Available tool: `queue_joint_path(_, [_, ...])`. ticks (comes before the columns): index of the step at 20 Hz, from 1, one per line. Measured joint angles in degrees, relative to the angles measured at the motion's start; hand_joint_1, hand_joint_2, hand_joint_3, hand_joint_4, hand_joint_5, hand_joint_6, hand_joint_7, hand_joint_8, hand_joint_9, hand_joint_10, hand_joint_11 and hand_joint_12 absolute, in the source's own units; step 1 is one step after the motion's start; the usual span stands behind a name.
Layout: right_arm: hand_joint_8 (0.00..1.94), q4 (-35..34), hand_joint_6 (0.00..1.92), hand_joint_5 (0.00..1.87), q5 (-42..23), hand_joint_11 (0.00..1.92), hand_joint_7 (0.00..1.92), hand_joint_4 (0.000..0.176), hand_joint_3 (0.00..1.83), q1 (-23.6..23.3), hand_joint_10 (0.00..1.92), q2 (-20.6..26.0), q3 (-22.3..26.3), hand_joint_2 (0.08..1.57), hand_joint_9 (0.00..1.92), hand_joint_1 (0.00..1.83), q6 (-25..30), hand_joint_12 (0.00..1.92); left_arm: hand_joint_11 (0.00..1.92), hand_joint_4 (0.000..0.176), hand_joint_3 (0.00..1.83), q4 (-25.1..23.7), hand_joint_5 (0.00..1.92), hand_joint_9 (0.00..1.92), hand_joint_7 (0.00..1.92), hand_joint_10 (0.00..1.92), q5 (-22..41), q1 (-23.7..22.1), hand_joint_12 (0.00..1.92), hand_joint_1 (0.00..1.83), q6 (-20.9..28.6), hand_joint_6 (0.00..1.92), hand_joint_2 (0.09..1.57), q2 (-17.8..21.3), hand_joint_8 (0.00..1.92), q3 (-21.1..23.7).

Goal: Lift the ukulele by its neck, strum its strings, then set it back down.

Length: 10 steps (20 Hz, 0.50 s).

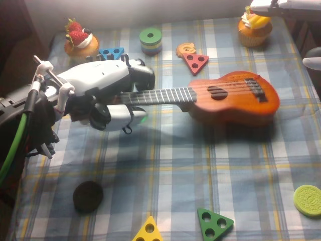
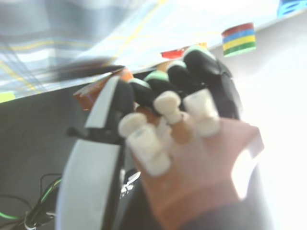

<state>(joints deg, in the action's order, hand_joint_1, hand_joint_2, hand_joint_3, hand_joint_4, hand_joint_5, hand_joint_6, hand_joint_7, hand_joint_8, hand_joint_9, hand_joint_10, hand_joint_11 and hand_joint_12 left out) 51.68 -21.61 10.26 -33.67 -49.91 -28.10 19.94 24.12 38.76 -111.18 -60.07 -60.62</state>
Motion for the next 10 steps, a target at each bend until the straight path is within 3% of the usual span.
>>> queue_joint_path(1, [0.0,-0.13,0.0,0.12,0.0,0.0,0.0,0.017,0.0,0.0,0.0,0.15,0.22,1.38,0.0,0.52,0.0,0.0,0.0,0.0,0.0,0.02,0.21,0.01,0.17,1.18,0.59,0.11,1.77,0.9,0.02,0.47,1.25,0.15,0.66,0.11])
queue_joint_path(2, [0.0,-0.31,0.0,0.1,-0.07,0.0,0.0,0.031,0.0,0.0,0.0,0.44,0.55,1.38,0.0,0.54,0.0,0.0,0.0,0.012,0.0,0.07,0.19,0.0,0.17,0.88,1.03,0.24,1.55,0.87,0.04,0.28,1.24,0.5,0.36,0.39])
queue_joint_path(3, [0.0,-0.42,0.0,0.07,-0.35,0.0,0.0,0.045,0.0,0.0,0.0,0.74,0.66,1.38,0.0,0.52,-0.07,0.0,0.0,0.026,0.0,0.04,0.12,0.0,0.11,0.48,1.27,0.22,1.19,0.8,0.02,0.12,1.25,0.68,0.13,0.59])
queue_joint_path(4, [0.0,-1.97,0.0,0.0,-0.35,0.0,0.0,0.039,0.0,0.0,0.0,1.07,0.87,1.38,0.0,0.47,-1.64,0.0,0.0,0.038,0.0,0.13,0.01,0.0,0.0,0.03,1.27,0.24,0.33,0.68,0.02,0.01,1.22,0.85,0.0,0.63])
queue_joint_path(5, [0.0,-3.3,0.0,0.0,-0.42,0.0,0.0,0.039,0.0,0.0,0.0,1.62,1.33,1.38,0.0,0.45,-2.95,0.0,0.0,0.06,0.0,0.09,0.0,0.0,0.0,0.01,1.6,0.48,0.07,0.6,0.02,0.0,1.2,1.38,0.0,1.2])
queue_joint_path(6, [0.0,-3.67,0.0,0.0,-0.68,0.0,0.0,0.039,0.0,0.0,0.0,1.99,1.57,1.38,0.0,0.45,-3.06,0.0,0.0,0.06,0.0,0.04,0.0,0.0,0.0,0.01,1.95,0.76,0.07,0.6,0.17,0.0,1.2,1.77,0.0,1.6])
queue_joint_path(7, [0.0,-4.13,0.0,0.0,-0.7,0.0,0.0,0.044,0.01,0.0,0.0,2.45,1.81,1.4,0.0,0.43,-3.13,0.0,0.0,0.092,0.0,-0.13,0.0,0.0,0.0,0.0,2.32,0.81,0.01,0.51,1.07,0.0,1.19,2.32,0.0,2.14])
queue_joint_path(9, [0.0,-7.34,0.0,0.0,-0.81,0.0,0.0,0.032,0.01,0.37,0.0,3.23,2.51,1.42,0.0,0.46,-6.21,0.0,0.0,0.072,0.0,-3.23,0.0,0.0,0.0,0.0,4.5,0.81,0.0,0.42,6.32,0.0,1.2,4.07,0.0,3.06])
queue_joint_path(10, [0.0,-8.5,0.0,0.0,-1.4,0.0,0.0,0.028,0.01,0.81,0.0,3.5,2.67,1.44,0.0,0.46,-6.69,0.0,0.0,0.073,0.01,-4.35,0.0,0.0,0.0,0.0,6.32,0.81,0.0,0.35,8.74,0.0,1.21,4.79,0.0,3.32])
